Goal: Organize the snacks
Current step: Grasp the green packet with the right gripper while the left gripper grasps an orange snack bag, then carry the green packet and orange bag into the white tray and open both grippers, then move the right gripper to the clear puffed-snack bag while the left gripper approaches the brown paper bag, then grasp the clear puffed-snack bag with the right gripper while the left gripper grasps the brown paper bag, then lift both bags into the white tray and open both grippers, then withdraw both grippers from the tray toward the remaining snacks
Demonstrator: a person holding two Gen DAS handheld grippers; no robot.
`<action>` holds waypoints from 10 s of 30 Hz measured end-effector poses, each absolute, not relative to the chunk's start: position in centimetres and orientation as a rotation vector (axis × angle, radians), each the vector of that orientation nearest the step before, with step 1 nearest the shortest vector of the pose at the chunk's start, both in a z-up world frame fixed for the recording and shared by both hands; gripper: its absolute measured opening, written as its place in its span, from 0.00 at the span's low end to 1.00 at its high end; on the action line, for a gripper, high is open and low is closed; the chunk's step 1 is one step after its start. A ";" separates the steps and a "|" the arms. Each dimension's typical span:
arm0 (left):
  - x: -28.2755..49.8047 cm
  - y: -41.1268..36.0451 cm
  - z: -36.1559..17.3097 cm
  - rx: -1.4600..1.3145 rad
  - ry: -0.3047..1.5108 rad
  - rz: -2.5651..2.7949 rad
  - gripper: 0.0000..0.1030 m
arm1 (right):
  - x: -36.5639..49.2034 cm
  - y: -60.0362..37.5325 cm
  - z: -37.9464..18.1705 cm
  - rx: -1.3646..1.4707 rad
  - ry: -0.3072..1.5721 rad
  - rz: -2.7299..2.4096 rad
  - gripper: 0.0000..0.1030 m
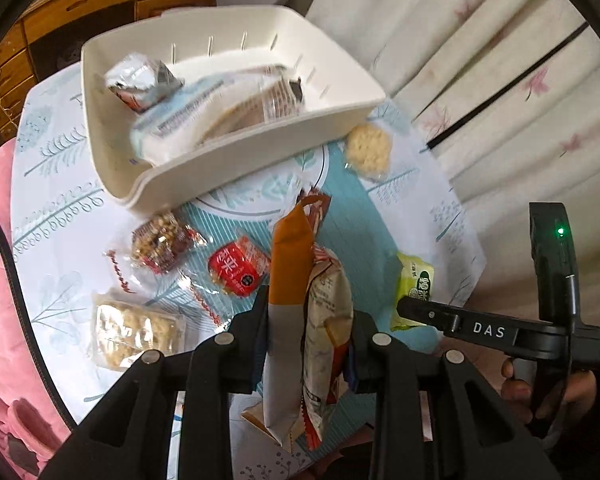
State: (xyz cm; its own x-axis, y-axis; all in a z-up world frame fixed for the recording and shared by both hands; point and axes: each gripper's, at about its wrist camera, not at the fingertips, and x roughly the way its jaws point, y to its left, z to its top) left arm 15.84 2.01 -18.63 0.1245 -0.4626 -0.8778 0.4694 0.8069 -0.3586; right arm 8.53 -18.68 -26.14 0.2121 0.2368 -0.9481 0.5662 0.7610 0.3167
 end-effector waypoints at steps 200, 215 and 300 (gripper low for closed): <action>1.3 3.4 -28.0 -1.187 1.414 0.738 0.55 | 20.2 -28.3 -26.5 0.165 1.368 0.124 0.57; 9.0 2.4 -20.5 -0.895 1.487 0.437 0.55 | 18.3 -26.4 -19.9 0.081 1.141 0.288 0.58; 11.8 -0.6 -16.8 -0.603 1.364 0.257 0.77 | 20.5 -26.8 -17.4 0.230 1.154 0.401 0.80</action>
